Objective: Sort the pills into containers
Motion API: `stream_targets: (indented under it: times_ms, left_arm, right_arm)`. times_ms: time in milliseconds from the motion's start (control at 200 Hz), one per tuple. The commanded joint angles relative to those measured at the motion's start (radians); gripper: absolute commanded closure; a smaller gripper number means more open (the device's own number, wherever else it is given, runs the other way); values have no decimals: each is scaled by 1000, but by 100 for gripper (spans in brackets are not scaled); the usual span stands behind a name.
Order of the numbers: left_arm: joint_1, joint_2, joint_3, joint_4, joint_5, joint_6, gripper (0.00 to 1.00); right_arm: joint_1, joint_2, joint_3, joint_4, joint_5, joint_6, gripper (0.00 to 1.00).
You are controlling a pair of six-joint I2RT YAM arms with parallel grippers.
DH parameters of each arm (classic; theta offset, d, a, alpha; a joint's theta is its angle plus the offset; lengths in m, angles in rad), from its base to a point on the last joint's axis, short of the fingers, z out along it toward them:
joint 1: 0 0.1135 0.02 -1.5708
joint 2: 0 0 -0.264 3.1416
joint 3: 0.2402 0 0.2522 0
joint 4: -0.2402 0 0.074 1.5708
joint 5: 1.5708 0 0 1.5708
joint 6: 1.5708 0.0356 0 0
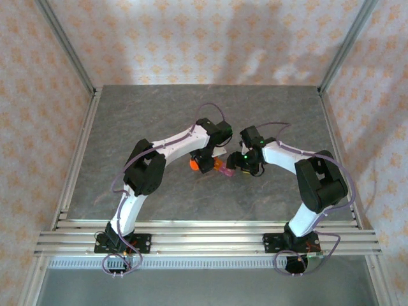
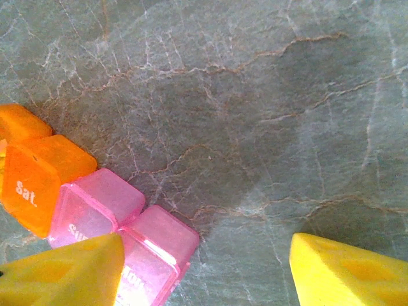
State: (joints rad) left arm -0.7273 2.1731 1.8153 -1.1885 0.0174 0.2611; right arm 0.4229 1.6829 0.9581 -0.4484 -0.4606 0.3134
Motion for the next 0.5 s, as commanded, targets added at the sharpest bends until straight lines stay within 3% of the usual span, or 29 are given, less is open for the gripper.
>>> stream_targets:
  times_ms: [0,495]
  left_arm:
    - [-9,-26,-37,11,-7,8,100]
    - [-3,-182,-263,270,7,-23,100]
  right_arm:
    - [8,37,7,-23,14,3,32]
    - [8,37,8,-27,23,-2,32]
